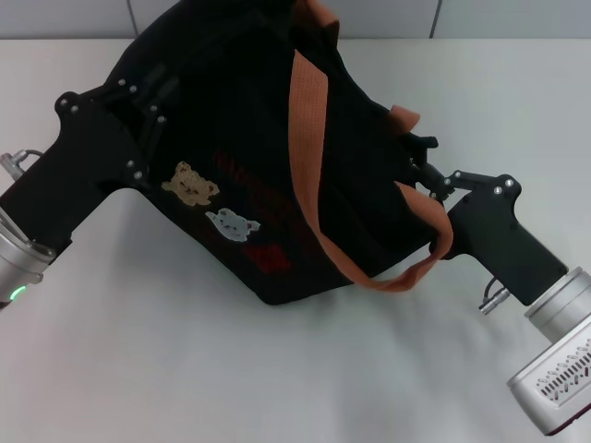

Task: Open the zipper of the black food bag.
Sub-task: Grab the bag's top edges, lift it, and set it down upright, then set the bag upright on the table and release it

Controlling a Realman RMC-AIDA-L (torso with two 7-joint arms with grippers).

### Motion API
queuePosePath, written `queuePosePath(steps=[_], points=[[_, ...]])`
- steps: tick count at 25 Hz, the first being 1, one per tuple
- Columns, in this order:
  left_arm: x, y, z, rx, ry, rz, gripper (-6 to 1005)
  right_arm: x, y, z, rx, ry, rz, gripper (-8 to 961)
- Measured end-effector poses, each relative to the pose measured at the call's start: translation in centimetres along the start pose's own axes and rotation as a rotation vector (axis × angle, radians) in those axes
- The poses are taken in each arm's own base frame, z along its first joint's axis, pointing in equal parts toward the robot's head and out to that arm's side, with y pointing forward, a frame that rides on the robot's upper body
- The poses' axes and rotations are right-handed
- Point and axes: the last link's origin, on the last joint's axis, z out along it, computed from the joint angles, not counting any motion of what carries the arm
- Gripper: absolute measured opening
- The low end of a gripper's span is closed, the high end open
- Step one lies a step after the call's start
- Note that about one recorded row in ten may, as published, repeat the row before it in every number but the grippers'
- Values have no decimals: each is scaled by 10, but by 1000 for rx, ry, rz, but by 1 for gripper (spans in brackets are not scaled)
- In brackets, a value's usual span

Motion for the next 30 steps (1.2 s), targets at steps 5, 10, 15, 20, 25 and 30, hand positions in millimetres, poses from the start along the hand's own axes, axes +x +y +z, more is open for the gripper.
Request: queuePosePath(steps=[5, 10, 15, 20, 25, 30], points=[[-2, -1, -3, 12, -14, -1, 85, 1, -2, 0, 10, 5, 2, 0], [-4, 1, -9, 27, -29, -6, 85, 0, -2, 1, 14, 2, 27, 0], [-8, 3, -16, 44, -51, -23, 85, -4, -6, 2, 30, -30, 104, 17], [-16, 10, -16, 39, -93, -57, 83, -12, -16, 5, 79, -95, 199, 85], [-26, 21, -11, 14, -130, -114, 85, -11, -36, 7, 191, -118, 333, 251], [-38, 27, 2, 28, -179, -197, 101, -6, -53, 4, 266, -133, 459, 531]])
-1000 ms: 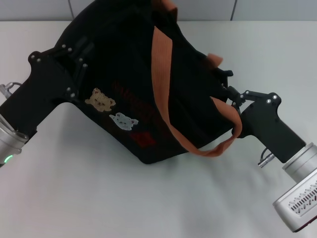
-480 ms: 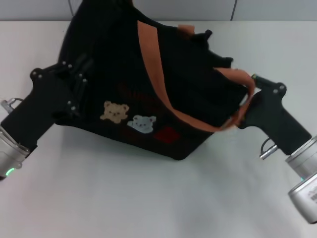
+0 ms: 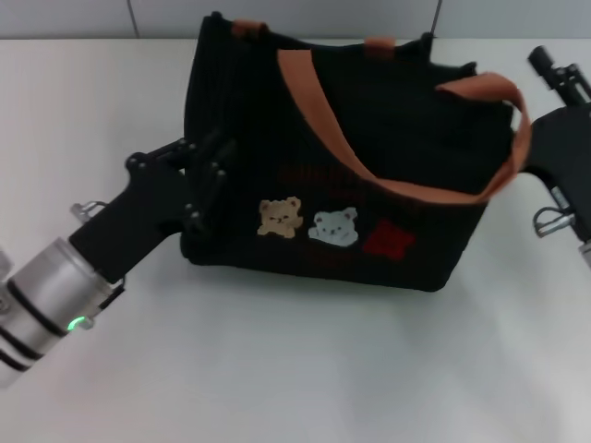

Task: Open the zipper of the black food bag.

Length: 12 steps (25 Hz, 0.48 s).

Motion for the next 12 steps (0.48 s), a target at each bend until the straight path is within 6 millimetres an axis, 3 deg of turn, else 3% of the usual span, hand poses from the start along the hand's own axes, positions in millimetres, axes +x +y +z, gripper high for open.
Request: queuePosePath(steps=[5, 8, 12], points=[[0, -4, 8, 51, 11, -77, 145, -1, -22, -4, 88, -17, 134, 621], [7, -8, -4, 85, 70, -104, 242, -1, -36, -7, 146, -25, 215, 674], [22, -13, -30, 89, 156, -91, 401, -1, -51, -13, 183, -34, 321, 673]])
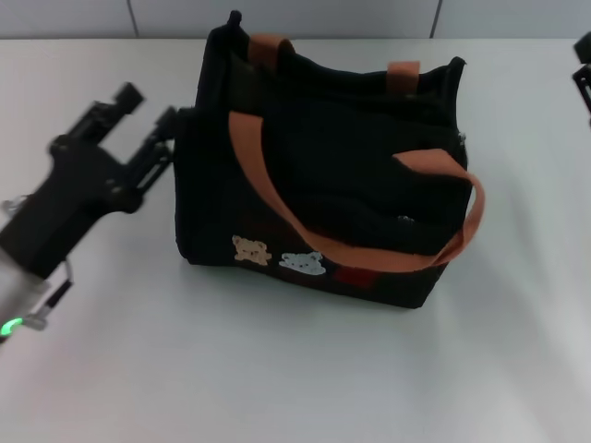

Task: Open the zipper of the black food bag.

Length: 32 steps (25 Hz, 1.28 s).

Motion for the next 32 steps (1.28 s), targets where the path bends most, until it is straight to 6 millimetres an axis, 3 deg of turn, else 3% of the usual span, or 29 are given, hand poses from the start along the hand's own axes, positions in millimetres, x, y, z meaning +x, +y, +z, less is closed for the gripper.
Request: queuePosePath(steps=[2, 5, 8, 12, 20, 32], points=[[10, -1, -10, -35, 23, 9, 494, -4, -5, -2, -24, 0, 63, 673], [30, 1, -25, -238, -33, 11, 633, -18, -10, -6, -191, 28, 173, 672], [41, 4, -35, -430, -149, 6, 772, -40, 1, -11, -578, 139, 185, 672], [44, 5, -39, -484, -187, 4, 813, -59, 29, -32, -1183, 381, 170, 671], [48, 7, -48, -601, -280, -25, 834, -48, 48, -34, -1291, 443, 181, 671], [46, 8, -46, -611, -291, -32, 834, -46, 51, -28, -1286, 435, 174, 671]])
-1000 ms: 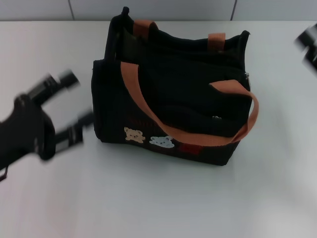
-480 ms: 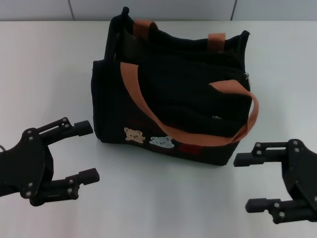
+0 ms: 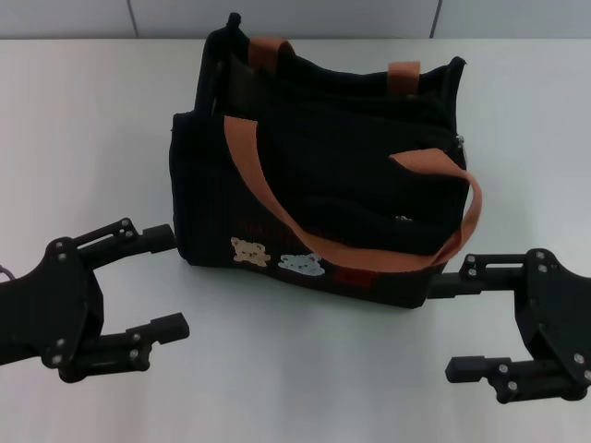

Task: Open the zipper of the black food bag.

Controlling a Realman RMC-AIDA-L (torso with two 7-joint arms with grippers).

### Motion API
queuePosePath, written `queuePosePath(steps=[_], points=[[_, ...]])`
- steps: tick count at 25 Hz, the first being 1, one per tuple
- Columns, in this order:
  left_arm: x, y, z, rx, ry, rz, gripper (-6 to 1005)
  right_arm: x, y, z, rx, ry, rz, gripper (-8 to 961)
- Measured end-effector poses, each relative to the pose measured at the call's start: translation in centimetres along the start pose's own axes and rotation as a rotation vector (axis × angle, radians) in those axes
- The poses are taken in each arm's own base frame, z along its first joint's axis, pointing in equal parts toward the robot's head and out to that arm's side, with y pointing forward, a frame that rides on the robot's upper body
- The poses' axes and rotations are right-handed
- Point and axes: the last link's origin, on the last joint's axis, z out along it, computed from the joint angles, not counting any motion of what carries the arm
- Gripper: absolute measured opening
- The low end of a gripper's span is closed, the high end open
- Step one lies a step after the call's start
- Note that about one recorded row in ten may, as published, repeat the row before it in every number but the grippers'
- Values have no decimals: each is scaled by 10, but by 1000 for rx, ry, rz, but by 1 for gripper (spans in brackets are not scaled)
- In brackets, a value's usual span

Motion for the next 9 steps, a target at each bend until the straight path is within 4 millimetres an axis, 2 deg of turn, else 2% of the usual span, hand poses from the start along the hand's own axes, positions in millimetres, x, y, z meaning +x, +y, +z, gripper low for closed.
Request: queuePosePath(steps=[9], points=[[0, 0, 3, -8, 2, 0, 834, -1, -1, 0, 8, -8, -3, 671]])
